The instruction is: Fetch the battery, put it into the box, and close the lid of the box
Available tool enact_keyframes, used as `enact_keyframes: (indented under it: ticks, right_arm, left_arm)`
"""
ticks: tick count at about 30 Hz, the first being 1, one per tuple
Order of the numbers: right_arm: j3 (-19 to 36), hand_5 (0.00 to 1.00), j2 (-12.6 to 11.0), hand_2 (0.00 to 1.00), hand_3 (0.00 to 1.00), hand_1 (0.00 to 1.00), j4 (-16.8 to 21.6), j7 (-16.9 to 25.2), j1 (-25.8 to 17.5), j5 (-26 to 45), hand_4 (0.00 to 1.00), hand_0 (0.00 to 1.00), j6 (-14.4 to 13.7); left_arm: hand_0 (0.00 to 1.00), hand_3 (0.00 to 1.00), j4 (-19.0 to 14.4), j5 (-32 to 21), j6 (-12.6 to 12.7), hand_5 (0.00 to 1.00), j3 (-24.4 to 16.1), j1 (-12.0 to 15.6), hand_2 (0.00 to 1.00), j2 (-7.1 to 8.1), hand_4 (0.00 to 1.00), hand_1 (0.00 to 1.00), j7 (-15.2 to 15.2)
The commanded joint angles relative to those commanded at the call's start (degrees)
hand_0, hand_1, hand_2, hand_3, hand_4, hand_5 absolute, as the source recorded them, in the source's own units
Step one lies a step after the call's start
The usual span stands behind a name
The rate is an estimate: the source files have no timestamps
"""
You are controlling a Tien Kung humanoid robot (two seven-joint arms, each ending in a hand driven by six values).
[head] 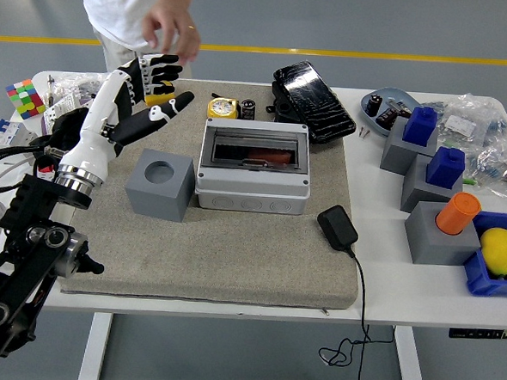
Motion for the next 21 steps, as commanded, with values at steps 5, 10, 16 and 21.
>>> enact_keyframes:
  ticks: [5,10,16,21]
  right_arm:
    - [0.1,0.567,0.0,0.668,0.586,0.635,0.0,-0.5,0.1,-0.2,0.998,0.641,0.3]
    - [-0.2,0.568,-0.1,0.668,0.586,0.636,0.0,-0.8,0.2,0.2,0.998,0.644,0.5]
    - [-0.3,0.568,-0.3,0.669,0.586,0.637,0.0,-1.4,0.2,0.2,0.998,0.645,0.6]
    - [-0.8,0.569,-0.3,0.673,0.588,0.637,0.0,-1.8,0.4,0.5,0.998,0.648,0.8]
  left_arm:
    - [0.572,0.702,1.3,-6.6,-1.7,0.459,-5.2,2.0,0.683,0.25,0.998,0.691,-1.7]
    - [0.558,0.700,1.7,-7.3,-2.2,0.460,-8.6,3.6,0.680,0.16,0.998,0.683,-2.1]
    - [0.543,0.697,3.1,-7.9,-4.5,0.460,-12.3,4.0,0.680,-0.73,0.998,0.676,-3.3]
    - [0.542,0.686,3.6,-8.3,-6.2,0.460,-14.1,4.2,0.676,-1.07,0.998,0.674,-3.6]
